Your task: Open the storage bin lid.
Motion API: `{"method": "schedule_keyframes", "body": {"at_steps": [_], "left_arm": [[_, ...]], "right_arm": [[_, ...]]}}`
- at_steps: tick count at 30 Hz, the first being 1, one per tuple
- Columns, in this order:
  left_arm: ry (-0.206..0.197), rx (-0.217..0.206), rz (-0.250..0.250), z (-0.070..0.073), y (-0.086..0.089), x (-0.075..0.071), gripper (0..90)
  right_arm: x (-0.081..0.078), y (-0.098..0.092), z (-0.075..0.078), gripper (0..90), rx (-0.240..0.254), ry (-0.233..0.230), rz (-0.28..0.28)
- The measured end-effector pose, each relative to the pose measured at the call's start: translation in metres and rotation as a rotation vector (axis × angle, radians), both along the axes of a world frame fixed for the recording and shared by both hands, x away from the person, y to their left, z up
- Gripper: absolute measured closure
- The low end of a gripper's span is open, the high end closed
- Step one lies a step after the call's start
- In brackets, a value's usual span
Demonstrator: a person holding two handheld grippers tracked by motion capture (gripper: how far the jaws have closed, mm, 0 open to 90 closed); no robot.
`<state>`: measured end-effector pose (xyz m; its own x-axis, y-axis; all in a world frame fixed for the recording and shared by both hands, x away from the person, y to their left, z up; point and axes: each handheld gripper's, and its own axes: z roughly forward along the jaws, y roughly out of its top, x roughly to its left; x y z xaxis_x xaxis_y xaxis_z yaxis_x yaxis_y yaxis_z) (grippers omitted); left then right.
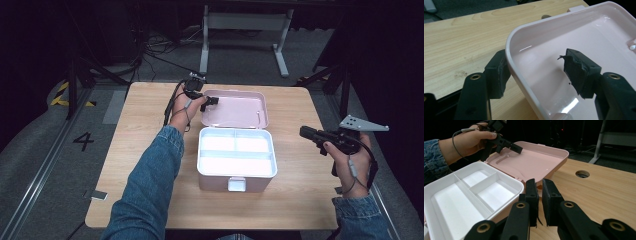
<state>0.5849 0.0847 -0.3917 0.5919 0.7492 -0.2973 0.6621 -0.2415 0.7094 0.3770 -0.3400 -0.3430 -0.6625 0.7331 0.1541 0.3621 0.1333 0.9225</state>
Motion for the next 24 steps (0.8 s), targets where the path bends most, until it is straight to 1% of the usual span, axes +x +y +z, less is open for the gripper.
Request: {"method": "schedule_keyframes", "body": {"at_steps": [3, 7, 8, 9, 10, 12, 13, 14, 15, 17, 18, 19, 20, 21, 22, 23, 24], "left_arm": [[-0.015, 0.012, 0.002, 0.001, 0.001, 0.000, 37.7], [-0.035, -0.008, 0.024, 0.004, 0.004, -0.001, 37.7], [-0.050, -0.009, 0.030, 0.005, 0.006, -0.001, 37.5], [-0.068, 0.003, 0.036, 0.008, 0.007, -0.002, 37.2], [-0.079, -0.002, 0.034, 0.010, 0.009, -0.003, 37.2], [-0.113, -0.014, 0.041, 0.017, 0.011, -0.007, 37.2], [-0.127, -0.015, 0.033, 0.022, 0.012, -0.009, 37.2], [-0.144, -0.027, 0.027, 0.027, 0.013, -0.012, 37.3], [-0.159, -0.027, 0.016, 0.032, 0.014, -0.016, 37.3], [-0.194, -0.025, 0.008, 0.043, 0.014, -0.023, 37.3], [-0.194, -0.025, 0.008, 0.043, 0.014, -0.023, 37.3], [-0.221, -0.007, 0.001, 0.050, 0.014, -0.029, 37.3], [-0.229, 0.001, -0.002, 0.054, 0.015, -0.032, 37.3], [-0.242, -0.002, -0.006, 0.059, 0.015, -0.037, 37.3], [-0.257, -0.015, -0.018, 0.069, 0.016, -0.046, 37.2], [-0.270, -0.022, -0.027, 0.075, 0.016, -0.051, 37.2], [-0.270, -0.022, -0.027, 0.075, 0.016, -0.051, 37.2]], "right_arm": [[0.001, 0.000, 0.000, 82.5, 0.001, 0.002, -0.002], [0.001, 0.001, 0.000, 81.4, 0.006, -0.001, -0.001], [0.001, 0.001, 0.000, 81.2, 0.008, -0.001, 0.000], [0.000, 0.000, 0.000, 80.8, 0.009, 0.001, 0.000], [0.001, 0.000, 0.000, 80.5, 0.008, -0.006, -0.001], [0.001, 0.000, 0.001, 79.9, 0.015, -0.001, -0.001], [0.001, 0.000, 0.001, 79.8, 0.019, 0.000, -0.001], [0.002, 0.000, 0.001, 79.6, 0.019, -0.002, -0.001], [0.003, 0.001, 0.001, 79.4, 0.019, -0.005, 0.002], [0.006, 0.004, 0.002, 79.1, 0.019, -0.002, 0.010], [0.006, 0.004, 0.002, 79.1, 0.019, -0.002, 0.010], [0.007, 0.006, 0.002, 78.7, 0.017, -0.003, 0.014], [0.009, 0.008, 0.004, 78.3, 0.022, 0.001, 0.023], [0.010, 0.009, 0.004, 77.9, 0.022, -0.001, 0.028], [0.014, 0.012, 0.006, 76.8, 0.025, -0.006, 0.040], [0.015, 0.012, 0.007, 76.4, 0.026, 0.000, 0.042], [0.015, 0.012, 0.007, 76.4, 0.026, 0.000, 0.042]]}}
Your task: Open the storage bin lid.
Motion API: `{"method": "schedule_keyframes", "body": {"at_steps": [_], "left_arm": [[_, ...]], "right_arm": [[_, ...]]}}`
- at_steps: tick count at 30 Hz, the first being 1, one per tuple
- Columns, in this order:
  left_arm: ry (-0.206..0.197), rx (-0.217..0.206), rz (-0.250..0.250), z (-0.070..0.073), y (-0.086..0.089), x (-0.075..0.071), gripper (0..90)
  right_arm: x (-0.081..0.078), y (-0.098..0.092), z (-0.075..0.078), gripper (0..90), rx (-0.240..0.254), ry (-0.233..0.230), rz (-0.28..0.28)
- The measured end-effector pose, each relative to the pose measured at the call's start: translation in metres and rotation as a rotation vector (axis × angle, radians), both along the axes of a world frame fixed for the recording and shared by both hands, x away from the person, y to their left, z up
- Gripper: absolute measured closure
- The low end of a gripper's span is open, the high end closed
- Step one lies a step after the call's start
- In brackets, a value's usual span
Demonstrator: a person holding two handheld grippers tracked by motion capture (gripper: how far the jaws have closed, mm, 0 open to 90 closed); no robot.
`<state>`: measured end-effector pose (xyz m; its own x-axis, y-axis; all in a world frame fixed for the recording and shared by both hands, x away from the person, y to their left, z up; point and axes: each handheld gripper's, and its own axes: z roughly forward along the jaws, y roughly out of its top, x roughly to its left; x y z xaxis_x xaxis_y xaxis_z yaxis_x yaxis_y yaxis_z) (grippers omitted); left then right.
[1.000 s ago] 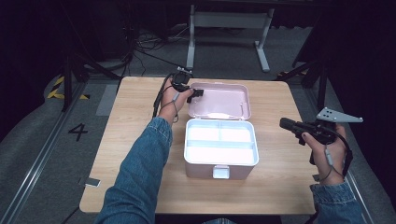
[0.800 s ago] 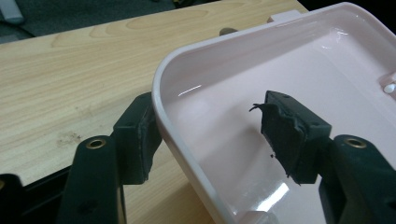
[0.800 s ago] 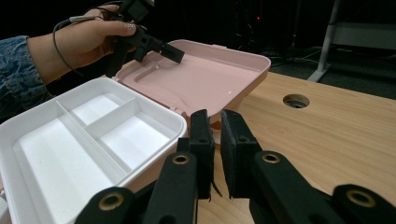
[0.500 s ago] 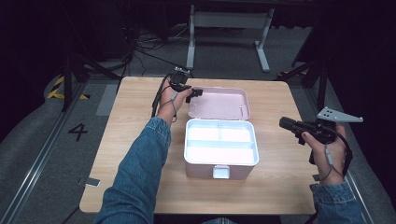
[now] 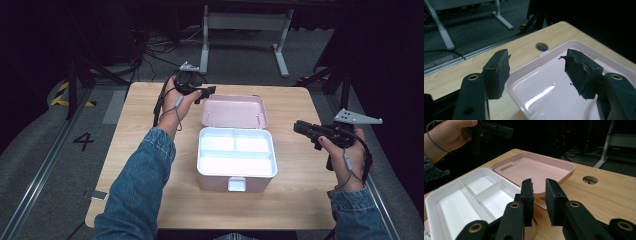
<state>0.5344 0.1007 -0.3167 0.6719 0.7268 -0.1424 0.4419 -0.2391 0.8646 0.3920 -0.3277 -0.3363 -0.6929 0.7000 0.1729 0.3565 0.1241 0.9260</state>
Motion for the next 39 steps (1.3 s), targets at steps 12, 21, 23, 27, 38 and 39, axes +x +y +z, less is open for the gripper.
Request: {"method": "schedule_keyframes", "body": {"at_steps": [12, 21, 23, 27, 38, 39], "left_arm": [[-0.112, 0.054, -0.127, 0.052, 0.015, -0.073, 35.3], [-0.117, 0.095, -0.148, 0.056, 0.046, -0.117, 34.7], [-0.122, 0.103, -0.147, 0.053, 0.055, -0.125, 34.7], [-0.115, 0.103, -0.150, 0.048, 0.062, -0.134, 34.7], [-0.110, 0.147, -0.140, 0.025, 0.081, -0.162, 34.6], [-0.109, 0.140, -0.139, 0.022, 0.085, -0.163, 34.5]], "right_arm": [[0.014, 0.004, 0.004, 75.0, 0.007, -0.003, 0.020], [0.015, -0.003, 0.003, 73.2, -0.001, 0.017, 0.000], [0.013, -0.006, 0.003, 72.6, -0.008, 0.019, -0.008], [0.011, -0.010, 0.002, 72.3, -0.012, 0.024, -0.015], [0.005, -0.013, -0.001, 72.4, -0.029, 0.050, -0.011], [0.005, -0.014, -0.001, 72.4, -0.031, 0.055, -0.013]]}}
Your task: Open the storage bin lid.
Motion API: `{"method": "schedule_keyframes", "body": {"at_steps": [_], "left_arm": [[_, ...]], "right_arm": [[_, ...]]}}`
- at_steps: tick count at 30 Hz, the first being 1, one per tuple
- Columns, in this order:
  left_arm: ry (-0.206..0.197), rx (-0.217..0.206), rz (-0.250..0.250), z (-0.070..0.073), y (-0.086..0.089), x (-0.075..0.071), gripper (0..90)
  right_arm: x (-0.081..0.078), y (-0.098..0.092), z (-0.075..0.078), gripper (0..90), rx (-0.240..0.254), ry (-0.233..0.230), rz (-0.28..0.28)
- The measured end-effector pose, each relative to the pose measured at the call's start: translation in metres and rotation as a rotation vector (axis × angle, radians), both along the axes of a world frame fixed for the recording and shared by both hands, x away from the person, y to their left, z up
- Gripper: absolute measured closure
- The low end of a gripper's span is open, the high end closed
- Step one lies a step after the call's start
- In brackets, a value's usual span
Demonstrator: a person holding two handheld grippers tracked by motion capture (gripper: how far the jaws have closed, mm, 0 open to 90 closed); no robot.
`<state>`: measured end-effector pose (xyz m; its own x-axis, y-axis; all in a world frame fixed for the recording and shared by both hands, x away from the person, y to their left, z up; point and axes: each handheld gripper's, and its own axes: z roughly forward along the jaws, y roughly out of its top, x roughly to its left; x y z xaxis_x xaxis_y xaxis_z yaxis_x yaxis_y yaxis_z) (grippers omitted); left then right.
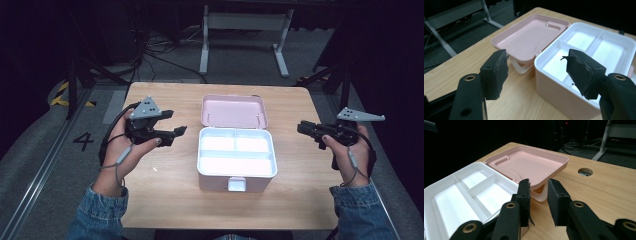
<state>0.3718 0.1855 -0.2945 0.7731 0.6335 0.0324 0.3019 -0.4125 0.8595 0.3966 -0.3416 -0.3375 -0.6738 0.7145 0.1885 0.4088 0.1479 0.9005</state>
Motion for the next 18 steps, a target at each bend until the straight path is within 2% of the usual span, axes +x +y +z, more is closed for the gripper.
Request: {"method": "schedule_keyframes", "body": {"at_steps": [2, 7, 13, 15, 18], "left_arm": [[0.011, -0.011, 0.012, -0.005, 0.007, -0.002, 34.6], [0.021, 0.000, 0.046, -0.019, 0.021, -0.005, 34.5], [0.099, 0.009, 0.072, -0.038, 0.034, -0.004, 34.3], [0.109, 0.011, 0.086, -0.042, 0.037, -0.004, 34.3], [0.127, 0.039, 0.116, -0.053, 0.041, -0.002, 34.3]], "right_arm": [[0.000, -0.001, -0.001, 72.4, -0.007, 0.003, 0.001], [-0.001, -0.001, -0.004, 72.3, -0.021, 0.019, 0.004], [0.000, -0.002, -0.006, 71.9, -0.029, 0.031, 0.001], [0.001, -0.002, -0.007, 71.9, -0.032, 0.032, 0.003], [0.002, -0.001, -0.010, 71.8, -0.035, 0.043, 0.005]]}}
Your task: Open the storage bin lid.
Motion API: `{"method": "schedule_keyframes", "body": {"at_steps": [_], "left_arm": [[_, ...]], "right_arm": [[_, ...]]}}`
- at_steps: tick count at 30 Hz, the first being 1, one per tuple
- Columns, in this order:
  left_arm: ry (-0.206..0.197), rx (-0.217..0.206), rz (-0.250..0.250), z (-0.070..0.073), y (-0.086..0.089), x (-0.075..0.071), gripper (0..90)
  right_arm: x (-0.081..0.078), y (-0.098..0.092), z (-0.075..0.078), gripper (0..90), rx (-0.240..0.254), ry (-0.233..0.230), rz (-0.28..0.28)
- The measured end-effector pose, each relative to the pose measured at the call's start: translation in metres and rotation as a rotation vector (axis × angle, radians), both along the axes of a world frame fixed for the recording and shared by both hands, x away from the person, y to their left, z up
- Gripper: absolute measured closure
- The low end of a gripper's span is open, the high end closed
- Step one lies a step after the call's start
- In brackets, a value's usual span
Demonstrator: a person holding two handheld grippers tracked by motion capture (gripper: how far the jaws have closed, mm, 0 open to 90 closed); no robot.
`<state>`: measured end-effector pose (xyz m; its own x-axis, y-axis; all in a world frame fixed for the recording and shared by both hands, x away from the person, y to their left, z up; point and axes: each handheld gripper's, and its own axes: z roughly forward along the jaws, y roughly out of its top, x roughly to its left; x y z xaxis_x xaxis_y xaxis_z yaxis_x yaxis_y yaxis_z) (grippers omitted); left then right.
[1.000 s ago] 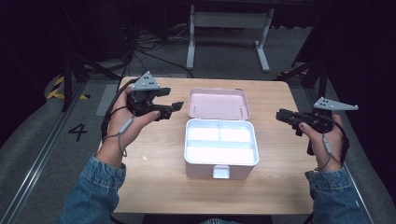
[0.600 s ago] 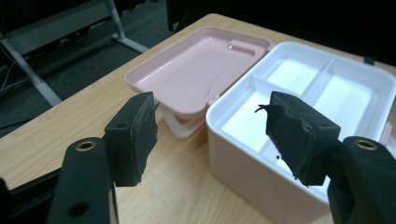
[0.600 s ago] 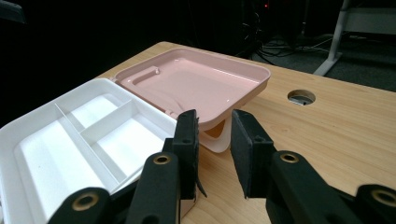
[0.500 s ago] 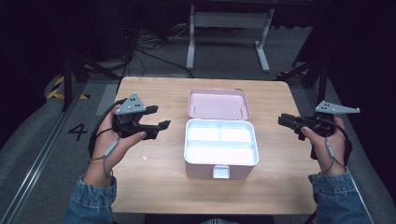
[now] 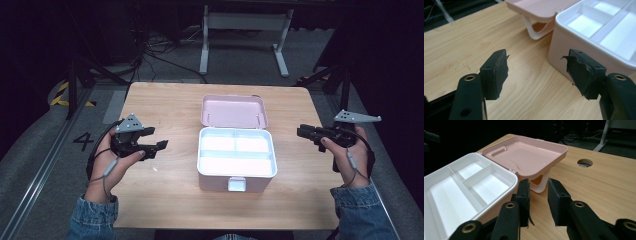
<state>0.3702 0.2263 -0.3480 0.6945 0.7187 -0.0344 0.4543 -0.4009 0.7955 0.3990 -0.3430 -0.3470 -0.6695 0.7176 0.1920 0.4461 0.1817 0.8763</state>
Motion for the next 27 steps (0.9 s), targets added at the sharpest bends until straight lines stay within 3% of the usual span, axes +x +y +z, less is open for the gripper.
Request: {"method": "schedule_keyframes", "body": {"at_steps": [5, 11, 15, 18, 24, 27], "left_arm": [[0.018, 0.039, 0.043, -0.016, 0.005, 0.005, 34.5], [0.020, 0.045, 0.069, -0.030, 0.010, 0.010, 34.7], [0.052, 0.060, 0.076, -0.039, 0.009, 0.015, 34.7], [0.073, 0.102, 0.091, -0.047, 0.009, 0.018, 34.6], [0.122, 0.100, 0.100, -0.050, 0.010, 0.020, 34.4], [0.125, 0.061, 0.093, -0.049, 0.010, 0.019, 34.4]], "right_arm": [[0.002, 0.000, -0.003, 71.7, -0.009, 0.011, 0.001], [0.005, 0.000, -0.008, 71.3, -0.016, 0.030, -0.003], [0.009, 0.000, -0.014, 71.3, -0.028, 0.047, -0.003], [0.011, 0.001, -0.019, 71.2, -0.037, 0.064, -0.004], [0.014, 0.000, -0.023, 70.9, -0.044, 0.080, -0.009], [0.014, 0.000, -0.024, 69.4, -0.042, 0.085, -0.011]]}}
